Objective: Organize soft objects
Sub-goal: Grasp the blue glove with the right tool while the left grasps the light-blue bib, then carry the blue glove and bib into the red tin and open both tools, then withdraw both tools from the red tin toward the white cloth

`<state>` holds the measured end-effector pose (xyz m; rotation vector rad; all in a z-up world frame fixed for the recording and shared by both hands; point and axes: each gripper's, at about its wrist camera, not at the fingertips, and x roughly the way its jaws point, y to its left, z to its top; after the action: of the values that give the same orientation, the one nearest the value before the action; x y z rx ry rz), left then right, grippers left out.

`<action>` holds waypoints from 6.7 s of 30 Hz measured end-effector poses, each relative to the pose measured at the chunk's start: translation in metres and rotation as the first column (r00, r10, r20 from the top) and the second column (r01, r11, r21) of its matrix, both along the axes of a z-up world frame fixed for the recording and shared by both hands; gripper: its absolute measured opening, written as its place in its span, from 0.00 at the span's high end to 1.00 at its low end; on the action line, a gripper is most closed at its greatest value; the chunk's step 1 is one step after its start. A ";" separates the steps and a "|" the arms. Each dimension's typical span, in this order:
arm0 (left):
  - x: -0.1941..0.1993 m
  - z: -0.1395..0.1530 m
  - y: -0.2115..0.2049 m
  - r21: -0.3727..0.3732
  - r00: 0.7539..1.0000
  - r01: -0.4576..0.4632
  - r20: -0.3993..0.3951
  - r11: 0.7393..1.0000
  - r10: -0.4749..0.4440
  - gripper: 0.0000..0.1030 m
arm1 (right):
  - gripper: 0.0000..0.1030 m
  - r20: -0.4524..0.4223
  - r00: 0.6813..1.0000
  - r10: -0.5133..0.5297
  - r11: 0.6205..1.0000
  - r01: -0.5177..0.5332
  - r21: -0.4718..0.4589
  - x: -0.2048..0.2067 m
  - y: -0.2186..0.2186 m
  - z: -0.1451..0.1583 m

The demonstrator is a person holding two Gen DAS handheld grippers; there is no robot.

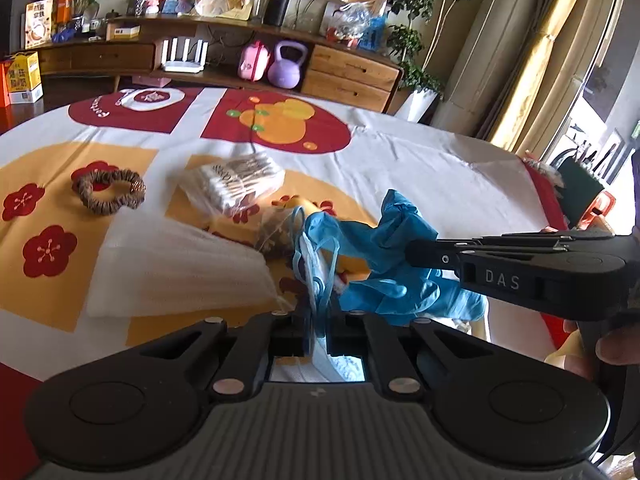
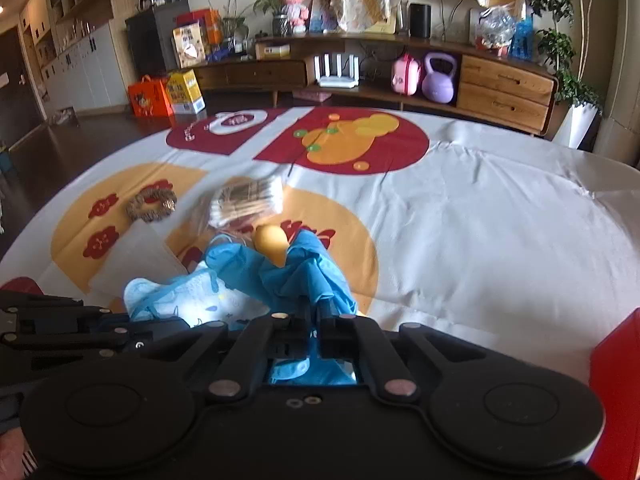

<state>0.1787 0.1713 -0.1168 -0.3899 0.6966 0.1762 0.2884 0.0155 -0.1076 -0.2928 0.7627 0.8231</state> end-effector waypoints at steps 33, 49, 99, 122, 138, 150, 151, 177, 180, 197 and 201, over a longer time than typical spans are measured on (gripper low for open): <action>-0.020 0.110 -0.094 -0.004 0.963 0.212 0.173 0.977 -0.208 0.95 | 0.99 0.085 0.981 -0.173 0.961 0.148 0.235 -0.040 -0.149 0.115; 0.034 0.125 -0.190 0.033 0.915 0.370 0.163 0.928 -0.370 0.95 | 0.99 0.145 0.923 -0.356 0.920 0.319 0.229 -0.013 -0.255 0.131; 0.161 0.013 -0.304 0.012 0.855 0.500 -0.165 0.866 -0.492 0.95 | 0.78 -0.051 0.896 -0.440 0.897 0.442 0.023 0.076 -0.314 0.007; 0.143 0.033 -0.304 0.065 0.850 0.516 -0.163 0.854 -0.501 0.36 | 0.44 -0.026 0.899 -0.437 0.898 0.438 0.053 0.049 -0.323 0.031; 0.086 0.076 -0.270 0.071 0.886 0.463 -0.077 0.883 -0.458 0.30 | 0.22 0.007 0.907 -0.422 0.900 0.418 0.127 0.004 -0.326 0.074; 0.026 0.101 -0.223 0.041 0.920 0.391 0.003 0.920 -0.391 0.20 | 0.09 0.034 0.930 -0.366 0.919 0.356 0.168 -0.052 -0.304 0.099; 0.022 0.102 -0.219 0.040 0.924 0.382 0.006 0.923 -0.383 0.20 | 0.08 0.036 0.932 -0.361 0.921 0.350 0.171 -0.057 -0.301 0.101; -0.070 0.110 -0.063 0.098 0.986 0.127 0.093 0.987 -0.136 0.00 | 0.00 -0.033 0.968 -0.250 0.945 0.251 0.208 -0.117 -0.197 0.086; -0.070 0.108 -0.037 0.101 0.992 0.095 0.075 0.990 -0.103 0.00 | 0.00 -0.038 0.971 -0.236 0.951 0.239 0.198 -0.118 -0.183 0.084; -0.035 0.046 0.049 0.108 0.999 -0.005 -0.053 0.994 0.011 0.00 | 0.00 -0.043 0.984 -0.172 0.980 0.175 0.092 -0.094 -0.104 0.048; -0.024 0.026 0.058 0.100 0.996 -0.020 -0.084 0.995 0.029 0.00 | 0.00 -0.056 0.985 -0.162 0.984 0.165 0.073 -0.081 -0.091 0.034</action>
<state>0.1544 0.2297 -0.0904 -0.2976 0.7642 0.2506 0.2072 -0.0758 -0.0735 -0.1386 0.7888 0.7046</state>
